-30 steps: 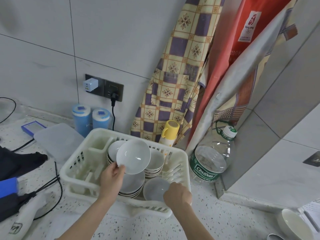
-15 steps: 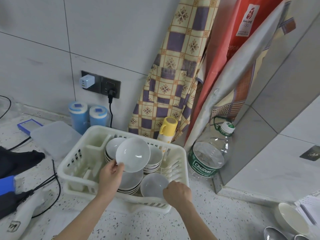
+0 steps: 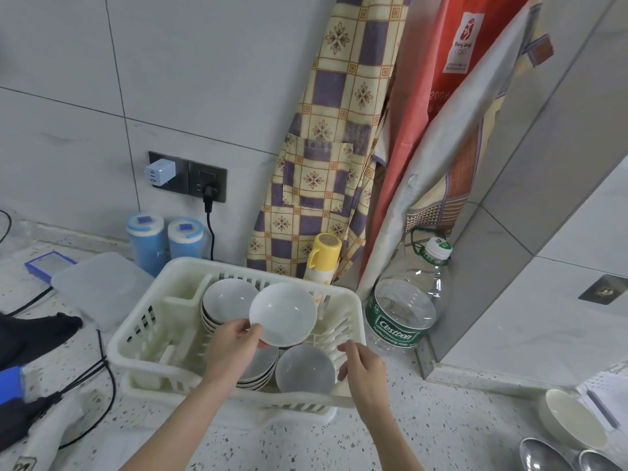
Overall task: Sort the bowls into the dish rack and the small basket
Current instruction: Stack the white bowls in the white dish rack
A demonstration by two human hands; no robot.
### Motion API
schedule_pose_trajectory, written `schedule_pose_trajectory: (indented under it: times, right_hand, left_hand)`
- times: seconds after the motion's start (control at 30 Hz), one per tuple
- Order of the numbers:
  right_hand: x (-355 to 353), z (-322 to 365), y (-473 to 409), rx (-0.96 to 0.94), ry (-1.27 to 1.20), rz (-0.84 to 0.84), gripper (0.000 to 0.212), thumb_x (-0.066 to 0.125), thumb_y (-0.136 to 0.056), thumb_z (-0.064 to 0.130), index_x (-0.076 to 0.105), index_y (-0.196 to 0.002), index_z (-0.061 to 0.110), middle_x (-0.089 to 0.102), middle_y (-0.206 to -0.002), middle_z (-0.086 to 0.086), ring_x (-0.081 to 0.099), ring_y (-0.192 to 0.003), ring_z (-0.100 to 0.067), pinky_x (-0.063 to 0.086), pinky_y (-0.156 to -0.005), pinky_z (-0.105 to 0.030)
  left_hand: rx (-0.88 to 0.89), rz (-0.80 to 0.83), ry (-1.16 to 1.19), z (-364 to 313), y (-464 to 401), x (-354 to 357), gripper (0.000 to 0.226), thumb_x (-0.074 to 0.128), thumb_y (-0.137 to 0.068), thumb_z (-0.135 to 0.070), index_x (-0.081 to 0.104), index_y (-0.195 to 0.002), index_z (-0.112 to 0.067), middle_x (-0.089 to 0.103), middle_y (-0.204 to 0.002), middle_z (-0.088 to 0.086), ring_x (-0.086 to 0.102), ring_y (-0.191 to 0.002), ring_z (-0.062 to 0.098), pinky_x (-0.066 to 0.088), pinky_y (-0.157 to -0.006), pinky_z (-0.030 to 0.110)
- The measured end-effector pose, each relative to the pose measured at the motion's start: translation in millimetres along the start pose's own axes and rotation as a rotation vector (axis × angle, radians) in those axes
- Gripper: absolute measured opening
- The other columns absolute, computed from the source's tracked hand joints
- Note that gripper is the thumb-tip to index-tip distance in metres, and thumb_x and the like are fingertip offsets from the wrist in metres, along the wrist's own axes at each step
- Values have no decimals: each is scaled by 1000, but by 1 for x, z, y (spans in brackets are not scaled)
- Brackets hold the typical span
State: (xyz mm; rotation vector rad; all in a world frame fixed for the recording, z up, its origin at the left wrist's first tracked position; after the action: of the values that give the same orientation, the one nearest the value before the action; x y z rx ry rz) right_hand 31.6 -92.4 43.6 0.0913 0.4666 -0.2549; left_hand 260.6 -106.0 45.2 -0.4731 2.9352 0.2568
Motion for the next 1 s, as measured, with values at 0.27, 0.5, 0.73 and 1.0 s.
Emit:
schedule_pose_trajectory:
  times: [0.27, 0.5, 0.73, 1.0]
  right_hand:
    - [-10, 1, -8, 185, -183, 142, 28, 50, -97, 40, 69, -98, 20, 66, -56, -1, 44, -44, -7, 39, -52, -23]
    - [-9, 0, -10, 178, 72, 193, 19, 54, -79, 10, 71, -88, 9, 68, -63, -2, 51, -53, -9, 38, -52, -21]
    - [-8, -4, -13, 177, 88, 165, 11, 53, -77, 5, 56, -66, 7, 61, -55, -4, 50, -41, -7, 34, -41, -14]
    - [-3, -2, -14, 163, 203, 236, 8, 51, -73, 8, 52, -65, 7, 58, -60, -11, 44, -52, -19, 29, -48, -25]
  left_hand:
    - [-36, 187, -195, -9, 17, 34, 39, 54, -90, -20, 68, -54, -13, 72, -55, -2, 59, -45, -1, 37, -54, 25]
    - [-16, 234, -296, -1, 17, 43, 41, 57, -89, -24, 68, -52, -12, 72, -56, -2, 68, -62, 15, 48, -59, 27]
    - [171, 189, -377, 6, 26, 43, 12, 60, -94, -32, 66, -86, -25, 70, -64, -8, 63, -60, 2, 41, -54, 18]
    - [62, 256, -357, 20, 42, 37, 24, 61, -90, -32, 54, -114, -33, 69, -77, 1, 64, -72, 9, 48, -62, 26]
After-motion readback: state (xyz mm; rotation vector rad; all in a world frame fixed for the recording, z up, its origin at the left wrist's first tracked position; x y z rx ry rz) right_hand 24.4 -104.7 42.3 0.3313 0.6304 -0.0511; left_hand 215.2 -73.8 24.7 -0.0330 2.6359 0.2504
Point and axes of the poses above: each hand's wrist, its own y-axis away from the middle knuckle, its own x-axis out of the palm, z = x × y, the point moved 2 cm from there along -y, towards the middle knuckle
